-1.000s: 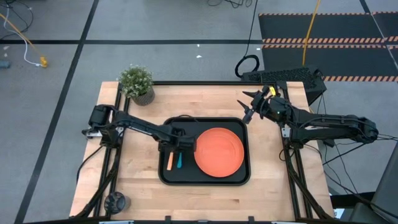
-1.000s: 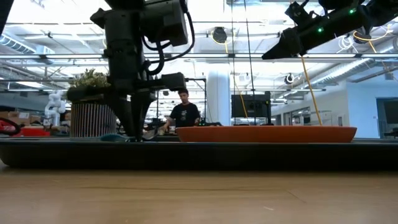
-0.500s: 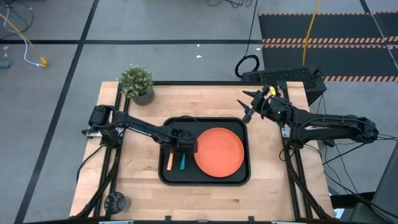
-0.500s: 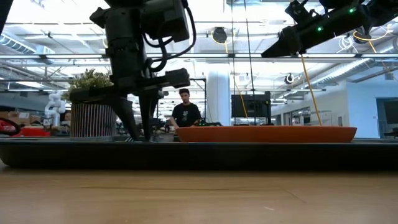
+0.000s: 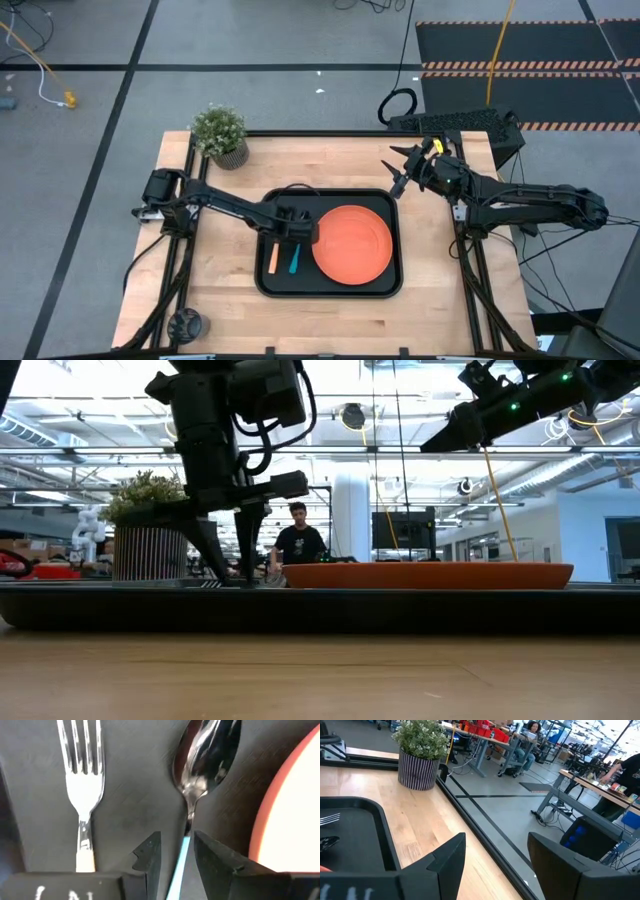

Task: Pick and place plate/cup/fork/spoon on tray
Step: Adjust the blue spoon

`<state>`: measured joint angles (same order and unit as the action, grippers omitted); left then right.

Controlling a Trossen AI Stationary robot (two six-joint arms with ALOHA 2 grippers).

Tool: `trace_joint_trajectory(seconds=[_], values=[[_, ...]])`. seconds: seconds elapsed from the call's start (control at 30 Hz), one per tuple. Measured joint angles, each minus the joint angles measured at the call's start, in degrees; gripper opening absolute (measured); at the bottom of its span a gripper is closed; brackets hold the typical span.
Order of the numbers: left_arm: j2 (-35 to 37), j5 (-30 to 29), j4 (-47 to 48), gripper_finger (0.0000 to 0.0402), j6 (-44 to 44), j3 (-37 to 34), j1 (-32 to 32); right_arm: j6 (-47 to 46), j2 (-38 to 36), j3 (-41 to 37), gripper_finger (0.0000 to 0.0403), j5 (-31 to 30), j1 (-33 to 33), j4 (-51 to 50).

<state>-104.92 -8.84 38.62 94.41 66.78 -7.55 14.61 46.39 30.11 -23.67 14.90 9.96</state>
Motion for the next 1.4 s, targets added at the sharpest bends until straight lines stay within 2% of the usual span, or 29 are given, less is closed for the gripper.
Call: trace_joint_trajectory(seconds=[0.23,0.47,1.2,1.3,1.4], values=[[0.0,-0.3,-3.1,0.0117,-4.6,0.0,0.3,0.0,0.0,0.0,0.0208,0.0,0.0,0.0],[-3.9,0.2,-2.4,0.0117,-8.8,0.1,-0.5,0.0,0.0,0.0,0.0208,0.0,0.0,0.0],[-4.3,-0.9,-0.6,0.0117,-4.4,0.1,-0.5,-0.2,0.0,0.0,0.0208,0.0,0.0,0.0],[-4.3,-0.7,-0.4,0.0106,-4.4,0.1,-0.4,-0.2,0.0,0.0,0.0208,0.0,0.0,0.0],[-4.3,-0.6,0.0,0.0075,-4.4,0.1,-0.4,-0.2,0.0,0.0,0.0208,0.0,0.0,0.0]])
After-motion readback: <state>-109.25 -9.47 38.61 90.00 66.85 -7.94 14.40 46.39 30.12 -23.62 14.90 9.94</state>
